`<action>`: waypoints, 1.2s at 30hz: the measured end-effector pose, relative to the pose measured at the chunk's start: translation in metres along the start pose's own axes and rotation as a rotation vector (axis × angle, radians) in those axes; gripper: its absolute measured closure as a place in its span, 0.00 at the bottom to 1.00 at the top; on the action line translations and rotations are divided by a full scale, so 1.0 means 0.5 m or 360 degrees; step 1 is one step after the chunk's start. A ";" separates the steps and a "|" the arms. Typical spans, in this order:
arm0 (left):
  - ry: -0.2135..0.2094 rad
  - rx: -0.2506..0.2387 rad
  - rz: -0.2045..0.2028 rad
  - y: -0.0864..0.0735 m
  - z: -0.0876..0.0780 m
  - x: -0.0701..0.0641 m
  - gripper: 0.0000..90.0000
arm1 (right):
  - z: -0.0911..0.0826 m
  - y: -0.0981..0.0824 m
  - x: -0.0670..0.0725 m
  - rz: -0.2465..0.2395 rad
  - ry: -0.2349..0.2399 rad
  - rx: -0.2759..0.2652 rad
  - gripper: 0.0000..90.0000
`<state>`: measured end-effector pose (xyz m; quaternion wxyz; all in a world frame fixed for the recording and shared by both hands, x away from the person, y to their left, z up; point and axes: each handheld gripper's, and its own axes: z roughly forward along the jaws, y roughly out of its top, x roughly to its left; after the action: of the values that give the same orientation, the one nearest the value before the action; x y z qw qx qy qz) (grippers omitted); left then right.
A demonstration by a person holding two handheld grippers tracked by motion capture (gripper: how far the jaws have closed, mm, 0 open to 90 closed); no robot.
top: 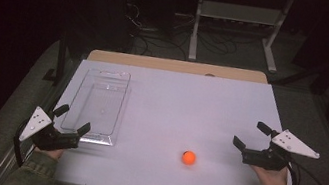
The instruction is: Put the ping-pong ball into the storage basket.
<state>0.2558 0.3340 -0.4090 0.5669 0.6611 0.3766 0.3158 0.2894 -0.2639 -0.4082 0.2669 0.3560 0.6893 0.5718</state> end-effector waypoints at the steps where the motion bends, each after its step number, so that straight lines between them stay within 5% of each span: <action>1: 0.0000 0.0005 0.0005 0.000 0.000 0.000 0.00 | 0.002 -0.001 0.001 0.0001 0.0013 0.0012 0.00; 25: -0.0045 0.0046 -0.0003 0.013 0.012 -0.020 0.00 | 0.001 -0.011 -0.002 0.0049 0.0022 0.0014 0.00; 36: -0.0062 0.0092 0.0057 0.031 0.025 -0.024 0.00 | 0.001 -0.011 -0.003 0.0047 0.0005 0.0001 0.00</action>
<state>0.2621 0.3163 -0.3957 0.5489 0.6899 0.3627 0.3018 0.2899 -0.2653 -0.4139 0.2572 0.3654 0.6846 0.5759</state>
